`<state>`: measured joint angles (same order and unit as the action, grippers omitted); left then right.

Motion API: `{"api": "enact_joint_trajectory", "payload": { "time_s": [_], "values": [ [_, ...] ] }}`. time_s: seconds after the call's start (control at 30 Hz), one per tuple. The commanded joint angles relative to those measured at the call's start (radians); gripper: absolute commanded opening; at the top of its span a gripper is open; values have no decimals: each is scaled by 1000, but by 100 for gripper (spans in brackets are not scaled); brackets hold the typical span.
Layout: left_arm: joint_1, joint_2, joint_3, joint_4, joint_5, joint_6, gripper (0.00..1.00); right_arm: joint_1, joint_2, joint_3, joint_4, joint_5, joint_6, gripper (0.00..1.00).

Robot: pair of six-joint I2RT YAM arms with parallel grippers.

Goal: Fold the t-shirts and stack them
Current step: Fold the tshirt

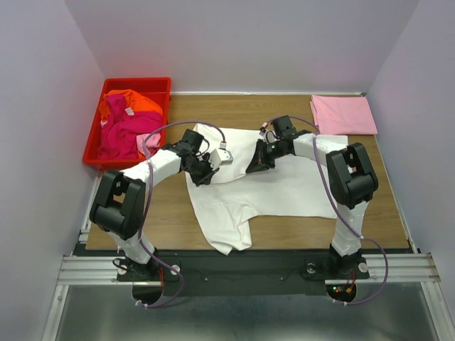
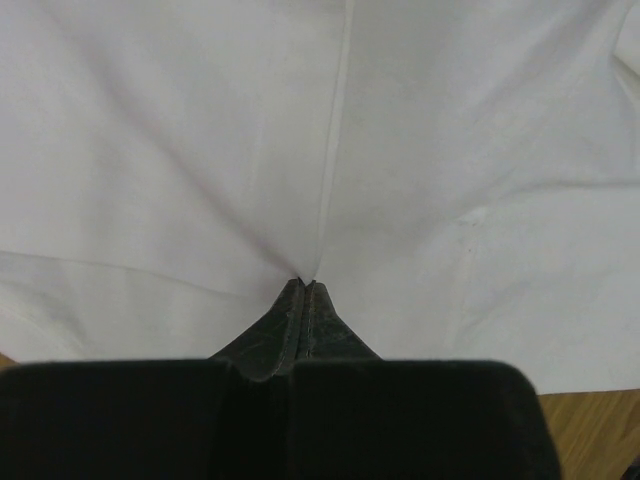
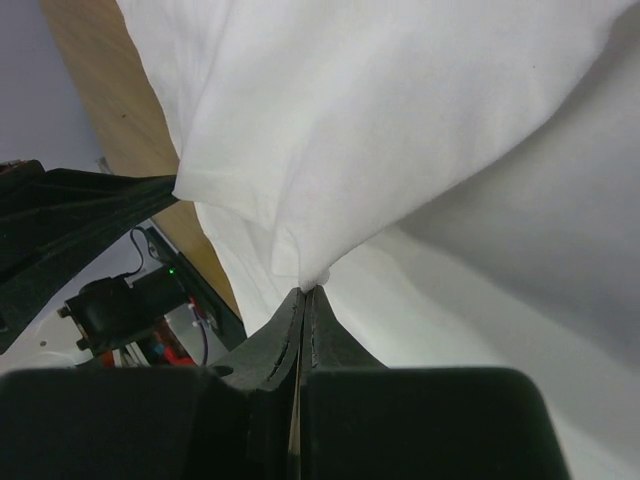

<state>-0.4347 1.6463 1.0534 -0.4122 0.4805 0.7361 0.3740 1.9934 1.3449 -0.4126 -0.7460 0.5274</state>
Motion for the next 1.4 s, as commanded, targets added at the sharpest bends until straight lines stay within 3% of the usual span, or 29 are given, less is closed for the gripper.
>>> {"api": "enact_joint_trajectory", "payload": {
  "time_s": [0.0,0.2,0.37,0.4,0.47,0.5,0.63,1.0,1.37],
  "values": [
    [-6,-42,28,-68,35,-3,0,-10,-56,-9,0,-23,-15,1],
    [-6,6,30,-73,7,-3,0,-12,-38,-29,-5,-19,-38,1],
    [-6,0,36,-89,39,11,21,-10,-13,-21,-26,-36,-69,3],
    [-6,-2,46,-106,58,14,27,-10,-12,-18,-41,-45,-72,12],
    [-3,-8,60,-128,73,26,29,-10,-19,-6,-55,-58,-95,22],
    [4,-9,68,-146,81,31,30,-10,-28,0,-64,-59,-105,34],
    [54,-3,153,-166,132,19,36,-18,-76,59,-162,-9,-199,44],
    [109,194,339,120,-69,-250,37,-236,-81,148,-223,223,-477,38],
    [163,438,540,139,-103,-374,33,-346,85,278,-209,372,-586,35]
  ]
}}
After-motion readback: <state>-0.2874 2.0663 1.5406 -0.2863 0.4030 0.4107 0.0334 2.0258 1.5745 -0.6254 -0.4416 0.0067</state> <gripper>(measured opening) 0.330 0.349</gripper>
